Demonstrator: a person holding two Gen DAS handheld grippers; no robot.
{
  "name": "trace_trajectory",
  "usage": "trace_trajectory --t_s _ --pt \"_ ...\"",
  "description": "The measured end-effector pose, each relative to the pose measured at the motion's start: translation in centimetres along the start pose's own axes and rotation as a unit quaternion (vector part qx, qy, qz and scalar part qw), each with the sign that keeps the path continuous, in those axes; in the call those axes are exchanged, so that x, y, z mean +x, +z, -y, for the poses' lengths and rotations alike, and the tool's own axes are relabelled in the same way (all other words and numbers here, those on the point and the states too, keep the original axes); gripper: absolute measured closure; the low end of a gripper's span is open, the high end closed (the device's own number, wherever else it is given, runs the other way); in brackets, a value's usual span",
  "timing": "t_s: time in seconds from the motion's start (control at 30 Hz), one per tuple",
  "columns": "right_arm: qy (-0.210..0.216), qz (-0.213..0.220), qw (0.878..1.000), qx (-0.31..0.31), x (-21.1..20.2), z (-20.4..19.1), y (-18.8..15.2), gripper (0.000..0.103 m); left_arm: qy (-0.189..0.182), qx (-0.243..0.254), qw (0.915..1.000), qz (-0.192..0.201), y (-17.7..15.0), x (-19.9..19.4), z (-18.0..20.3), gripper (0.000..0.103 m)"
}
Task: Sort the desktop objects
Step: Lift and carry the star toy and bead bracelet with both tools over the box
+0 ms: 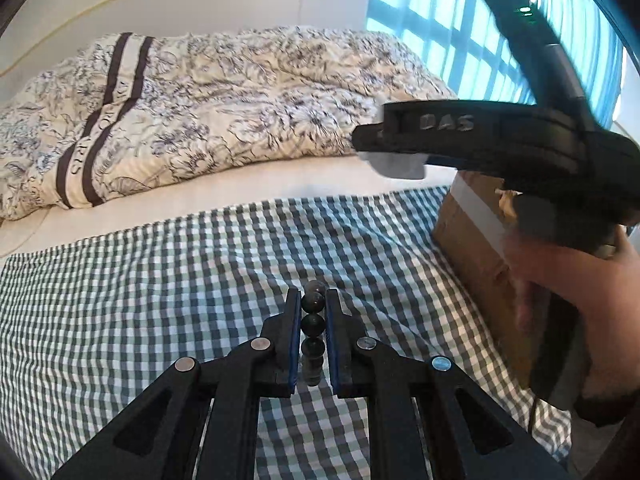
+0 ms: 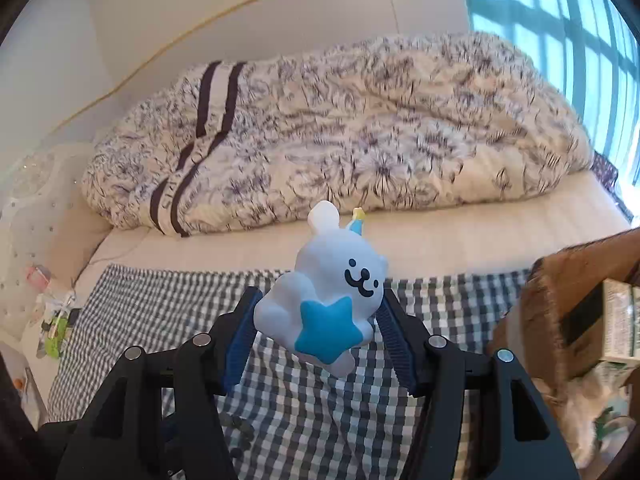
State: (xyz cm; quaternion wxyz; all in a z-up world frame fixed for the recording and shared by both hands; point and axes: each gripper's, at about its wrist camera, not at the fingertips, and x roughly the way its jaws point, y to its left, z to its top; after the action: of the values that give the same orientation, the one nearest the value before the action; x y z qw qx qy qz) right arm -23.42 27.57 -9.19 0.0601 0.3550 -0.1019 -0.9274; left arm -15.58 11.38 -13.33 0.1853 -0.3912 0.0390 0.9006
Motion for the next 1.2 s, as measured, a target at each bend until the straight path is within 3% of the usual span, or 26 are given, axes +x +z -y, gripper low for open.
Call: trace_trajectory --t_s 0.53,1.2 --pt "-0.009 0.068 0.997 -0.036 -10.5 -4.8 0.8 0.045 0.006 -0.008 0.9969 0.078 2.8 -7.2 -0.7 0.092" --pt "-0.053 0.147 0.987 -0.031 -22.8 -2.7 -1.5 0.045 -0.005 0.013 0.9871 0.16 5.6 -14.7 3.0 0.092"
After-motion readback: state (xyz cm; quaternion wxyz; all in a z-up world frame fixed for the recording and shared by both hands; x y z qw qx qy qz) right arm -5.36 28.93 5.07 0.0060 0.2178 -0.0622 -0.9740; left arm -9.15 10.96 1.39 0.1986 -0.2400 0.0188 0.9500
